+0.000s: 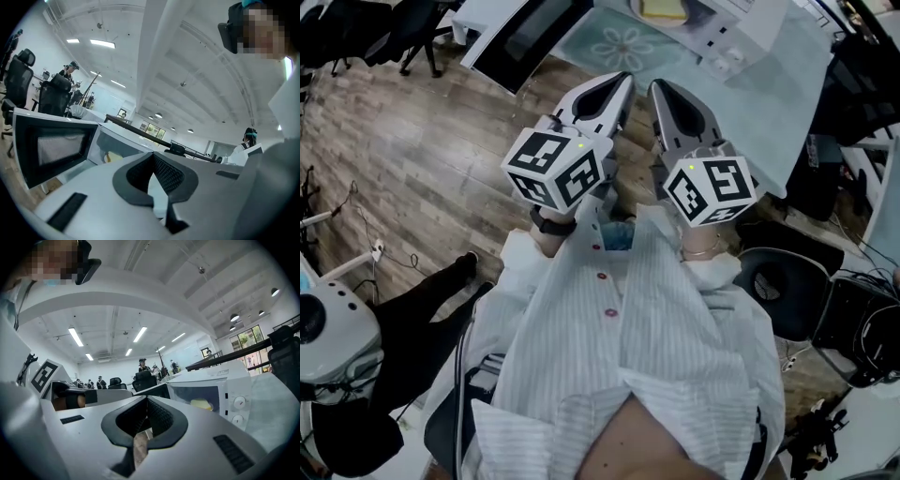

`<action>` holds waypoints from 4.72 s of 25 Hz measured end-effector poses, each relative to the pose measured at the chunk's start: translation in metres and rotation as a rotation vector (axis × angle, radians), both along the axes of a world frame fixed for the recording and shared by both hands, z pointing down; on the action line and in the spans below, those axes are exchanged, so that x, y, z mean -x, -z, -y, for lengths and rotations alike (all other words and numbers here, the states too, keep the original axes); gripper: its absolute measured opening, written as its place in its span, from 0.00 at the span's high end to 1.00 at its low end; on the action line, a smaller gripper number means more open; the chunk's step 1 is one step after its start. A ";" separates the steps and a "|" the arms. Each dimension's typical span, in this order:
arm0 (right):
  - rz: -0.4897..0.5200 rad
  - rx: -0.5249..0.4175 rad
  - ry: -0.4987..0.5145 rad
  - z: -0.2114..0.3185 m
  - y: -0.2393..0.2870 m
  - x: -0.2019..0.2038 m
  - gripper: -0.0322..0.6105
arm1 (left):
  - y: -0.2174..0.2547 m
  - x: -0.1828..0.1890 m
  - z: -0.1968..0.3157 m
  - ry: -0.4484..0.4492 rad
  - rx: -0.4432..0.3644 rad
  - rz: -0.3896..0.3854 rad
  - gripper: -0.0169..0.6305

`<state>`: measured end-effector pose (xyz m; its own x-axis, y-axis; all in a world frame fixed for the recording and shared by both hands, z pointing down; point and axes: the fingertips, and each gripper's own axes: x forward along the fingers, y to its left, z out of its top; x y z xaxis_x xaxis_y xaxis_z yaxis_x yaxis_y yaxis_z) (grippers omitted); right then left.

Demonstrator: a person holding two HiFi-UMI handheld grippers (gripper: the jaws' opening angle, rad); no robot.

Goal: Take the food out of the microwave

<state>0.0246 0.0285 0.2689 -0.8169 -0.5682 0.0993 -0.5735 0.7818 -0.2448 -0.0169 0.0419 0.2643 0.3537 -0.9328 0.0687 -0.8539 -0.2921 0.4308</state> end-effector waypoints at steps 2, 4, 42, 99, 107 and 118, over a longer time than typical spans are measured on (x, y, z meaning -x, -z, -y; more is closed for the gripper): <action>0.002 0.003 -0.011 0.011 -0.002 0.010 0.90 | -0.001 0.012 0.010 -0.005 -0.001 0.012 0.96; 0.006 0.004 -0.019 0.021 -0.003 0.021 0.90 | -0.002 0.024 0.018 -0.010 -0.002 0.024 0.96; 0.007 0.106 -0.078 0.209 -0.016 0.041 0.90 | -0.013 0.055 0.209 -0.056 0.063 0.001 0.96; -0.074 0.439 -0.366 0.258 -0.176 0.025 0.90 | -0.186 0.074 0.277 -0.228 0.416 -0.006 0.96; -0.075 0.477 -0.414 0.266 -0.200 0.016 0.90 | -0.204 0.077 0.285 -0.214 0.443 -0.019 0.96; -0.035 0.536 -0.464 0.265 -0.218 0.009 0.75 | -0.222 0.086 0.292 -0.179 0.472 -0.071 0.85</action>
